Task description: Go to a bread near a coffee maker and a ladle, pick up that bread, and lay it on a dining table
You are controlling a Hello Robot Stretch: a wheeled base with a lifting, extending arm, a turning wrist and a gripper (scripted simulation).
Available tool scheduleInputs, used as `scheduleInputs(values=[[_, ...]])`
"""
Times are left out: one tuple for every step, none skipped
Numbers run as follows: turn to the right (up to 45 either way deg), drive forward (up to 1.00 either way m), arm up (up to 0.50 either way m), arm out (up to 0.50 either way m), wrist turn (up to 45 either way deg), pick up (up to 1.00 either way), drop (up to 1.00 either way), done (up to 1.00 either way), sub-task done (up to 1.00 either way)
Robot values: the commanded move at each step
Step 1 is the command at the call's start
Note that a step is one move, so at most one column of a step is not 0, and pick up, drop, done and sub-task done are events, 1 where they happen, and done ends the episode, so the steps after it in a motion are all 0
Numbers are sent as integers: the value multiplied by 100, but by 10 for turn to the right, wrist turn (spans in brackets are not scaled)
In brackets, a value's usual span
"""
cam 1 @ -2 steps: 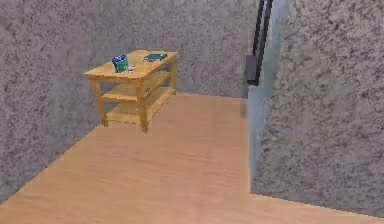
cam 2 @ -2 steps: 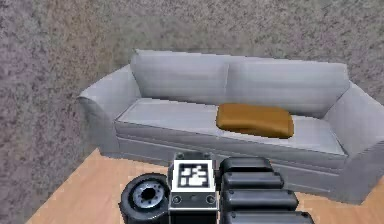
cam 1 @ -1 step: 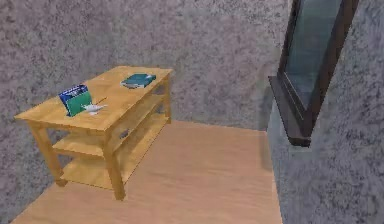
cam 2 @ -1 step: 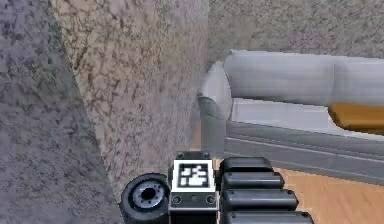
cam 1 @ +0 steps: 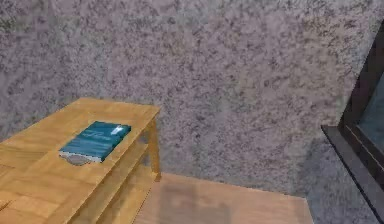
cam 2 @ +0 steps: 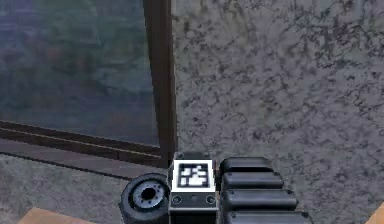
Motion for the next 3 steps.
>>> scheduleInputs(values=[[0,65,0,0,0,0,0,0,0],[-450,0,0,0,0,0,0,0,0],[-450,0,0,0,0,0,0,0,0]])
